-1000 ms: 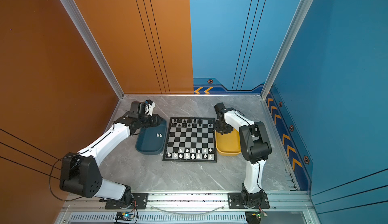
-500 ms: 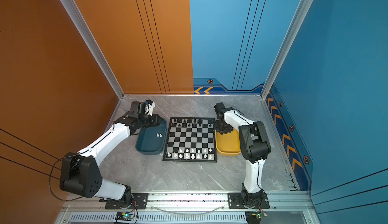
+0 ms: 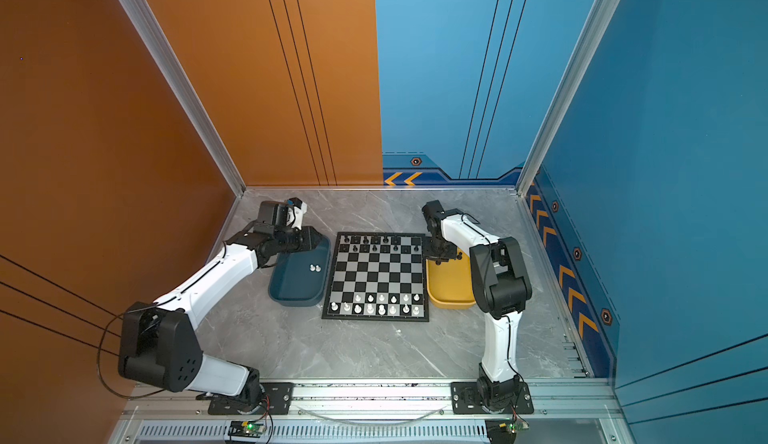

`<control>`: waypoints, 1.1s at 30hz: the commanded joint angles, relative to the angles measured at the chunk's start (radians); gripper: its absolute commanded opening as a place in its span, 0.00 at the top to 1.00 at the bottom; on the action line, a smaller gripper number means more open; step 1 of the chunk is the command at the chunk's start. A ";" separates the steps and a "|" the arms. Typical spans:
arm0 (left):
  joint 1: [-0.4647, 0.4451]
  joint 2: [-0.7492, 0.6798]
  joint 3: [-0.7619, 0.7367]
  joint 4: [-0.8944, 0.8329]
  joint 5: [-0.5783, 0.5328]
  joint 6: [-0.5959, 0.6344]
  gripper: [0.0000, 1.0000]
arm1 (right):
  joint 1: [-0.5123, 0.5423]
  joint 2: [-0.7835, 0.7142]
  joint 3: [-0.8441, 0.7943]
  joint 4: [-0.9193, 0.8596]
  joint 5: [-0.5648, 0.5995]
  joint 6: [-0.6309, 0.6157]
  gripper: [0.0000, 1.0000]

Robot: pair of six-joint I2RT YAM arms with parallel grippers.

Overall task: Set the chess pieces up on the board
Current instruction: 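Close the right gripper on a black pawn in the yellow tray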

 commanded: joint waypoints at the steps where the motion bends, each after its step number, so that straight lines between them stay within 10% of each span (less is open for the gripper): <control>1: -0.004 0.010 0.010 0.006 0.019 0.006 0.65 | 0.008 0.029 0.026 -0.062 0.000 -0.040 0.82; 19: -0.005 0.016 0.015 0.005 0.026 0.006 0.65 | 0.021 0.028 0.038 -0.067 0.012 -0.065 0.70; 33: -0.004 0.018 0.015 0.005 0.026 0.008 0.65 | 0.018 0.031 0.039 -0.069 0.014 -0.052 0.82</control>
